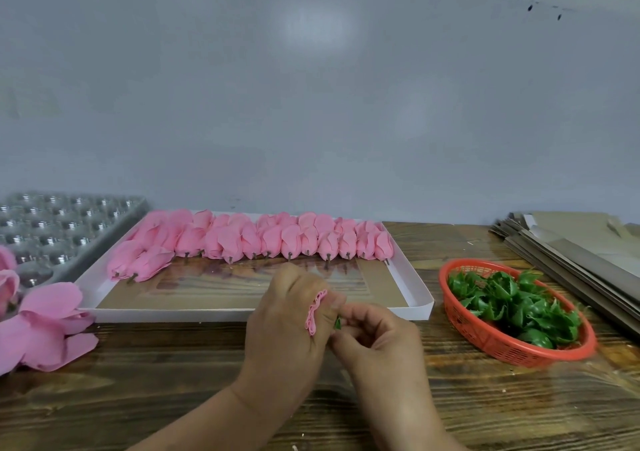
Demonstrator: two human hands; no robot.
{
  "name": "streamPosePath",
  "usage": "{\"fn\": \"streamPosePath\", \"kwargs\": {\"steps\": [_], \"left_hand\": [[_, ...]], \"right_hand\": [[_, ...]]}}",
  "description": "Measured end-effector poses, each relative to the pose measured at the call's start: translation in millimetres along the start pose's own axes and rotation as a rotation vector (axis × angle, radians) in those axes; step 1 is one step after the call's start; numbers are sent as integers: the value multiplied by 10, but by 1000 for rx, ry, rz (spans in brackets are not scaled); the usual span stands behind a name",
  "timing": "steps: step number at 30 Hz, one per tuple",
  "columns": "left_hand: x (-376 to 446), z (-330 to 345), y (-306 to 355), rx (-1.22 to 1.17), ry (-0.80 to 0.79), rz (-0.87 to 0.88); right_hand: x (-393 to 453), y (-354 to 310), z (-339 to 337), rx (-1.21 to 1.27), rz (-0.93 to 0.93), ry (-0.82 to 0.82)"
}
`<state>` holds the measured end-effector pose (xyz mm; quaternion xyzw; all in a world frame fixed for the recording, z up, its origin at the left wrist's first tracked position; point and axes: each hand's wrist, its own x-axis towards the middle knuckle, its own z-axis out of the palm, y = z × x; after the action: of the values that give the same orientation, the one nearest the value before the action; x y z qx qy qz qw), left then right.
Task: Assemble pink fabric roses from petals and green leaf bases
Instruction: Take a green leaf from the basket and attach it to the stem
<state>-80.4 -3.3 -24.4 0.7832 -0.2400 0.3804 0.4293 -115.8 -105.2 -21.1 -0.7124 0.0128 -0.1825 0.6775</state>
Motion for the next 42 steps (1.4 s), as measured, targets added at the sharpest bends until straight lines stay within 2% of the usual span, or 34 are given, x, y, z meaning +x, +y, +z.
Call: {"fn": "streamPosePath", "kwargs": {"steps": [3, 5, 12, 16, 19, 23, 26, 28, 30, 33, 35, 38, 42], "left_hand": [[-5, -11, 16, 39, 16, 4], [-17, 0, 26, -5, 21, -70], [24, 5, 6, -191, 108, -309], [68, 10, 12, -365, 95, -554], [55, 29, 26, -459, 86, -656], [33, 76, 18, -563, 58, -803], [19, 87, -22, -690, -48, -980], [5, 86, -6, -742, -99, -1018], [-2, 93, 30, -749, -95, -1018], [45, 73, 90, -799, -53, -1050], [105, 36, 129, -917, -9, -1109], [158, -7, 178, -1033, -23, -1219], [160, -46, 224, -1102, -49, -1288]], "right_hand": [[-9, -11, 1, -130, -92, 58], [-10, -4, 0, -118, -96, 93], [-34, -34, 47, 218, 89, -35], [-28, -37, 55, 365, 124, -89], [-13, 4, 45, 409, 143, -91], [0, -8, 14, 255, 25, -148], [4, -21, -15, 134, -69, -148], [2, -38, -33, 82, -118, -169], [-9, -48, -40, 56, -158, -187], [-30, -14, -14, 45, -213, -117], [-37, 15, 10, 32, -238, -74], [-25, 27, 6, -18, -306, -112], [27, 5, -80, -250, -418, -144]]}}
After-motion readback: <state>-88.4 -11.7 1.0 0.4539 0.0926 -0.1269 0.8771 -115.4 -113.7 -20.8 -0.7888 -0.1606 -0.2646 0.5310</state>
